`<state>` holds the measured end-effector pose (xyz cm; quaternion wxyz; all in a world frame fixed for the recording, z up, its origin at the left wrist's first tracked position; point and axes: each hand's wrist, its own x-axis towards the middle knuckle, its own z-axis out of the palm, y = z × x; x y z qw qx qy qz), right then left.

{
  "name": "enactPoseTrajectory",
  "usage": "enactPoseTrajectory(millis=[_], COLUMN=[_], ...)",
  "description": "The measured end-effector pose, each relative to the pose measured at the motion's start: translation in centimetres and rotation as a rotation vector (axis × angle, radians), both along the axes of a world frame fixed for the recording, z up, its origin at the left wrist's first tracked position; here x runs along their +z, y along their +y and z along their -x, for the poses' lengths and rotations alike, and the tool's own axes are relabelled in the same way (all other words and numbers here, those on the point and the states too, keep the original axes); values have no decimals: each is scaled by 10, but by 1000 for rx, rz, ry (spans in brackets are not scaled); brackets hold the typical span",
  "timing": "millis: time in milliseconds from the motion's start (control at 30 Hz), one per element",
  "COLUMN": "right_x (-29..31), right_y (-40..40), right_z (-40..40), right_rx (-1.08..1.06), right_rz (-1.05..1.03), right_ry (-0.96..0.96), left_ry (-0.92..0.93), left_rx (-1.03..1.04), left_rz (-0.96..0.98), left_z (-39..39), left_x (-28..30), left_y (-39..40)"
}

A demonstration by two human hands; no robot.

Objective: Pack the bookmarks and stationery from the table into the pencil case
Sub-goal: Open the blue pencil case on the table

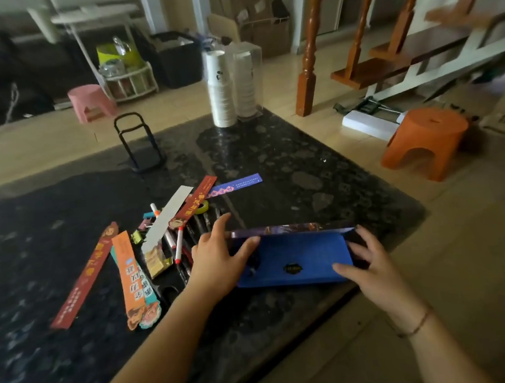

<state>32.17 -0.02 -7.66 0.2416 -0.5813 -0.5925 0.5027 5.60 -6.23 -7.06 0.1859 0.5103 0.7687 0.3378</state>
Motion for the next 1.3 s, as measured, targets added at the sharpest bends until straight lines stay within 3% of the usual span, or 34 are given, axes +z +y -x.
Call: enactPoseTrajectory(millis=[133, 267, 433, 667, 900, 1100, 1300], right_x=[1, -11, -10, -7, -7, -16, -22], right_y=[11, 28, 54, 67, 59, 60, 65], right_z=[5, 5, 13, 20, 18, 14, 9], right_rx=[-95, -151, -170, -128, -106, -153, -312], right_rz=[-190, -372, -530, -565, -594, -715, -848], right_ry=[-270, -375, -491, -640, -661, -653, -511], left_ry=[95, 196, 115, 441, 484, 578, 608], left_rx=[72, 60, 66, -117, -305, -286, -289], left_rz=[-19, -21, -9, -48, 28, 38, 28], left_z=[1, 6, 7, 21, 23, 25, 23], left_x=[-1, -16, -18, -25, -30, -26, -26], left_y=[25, 54, 92, 74, 44, 50, 63])
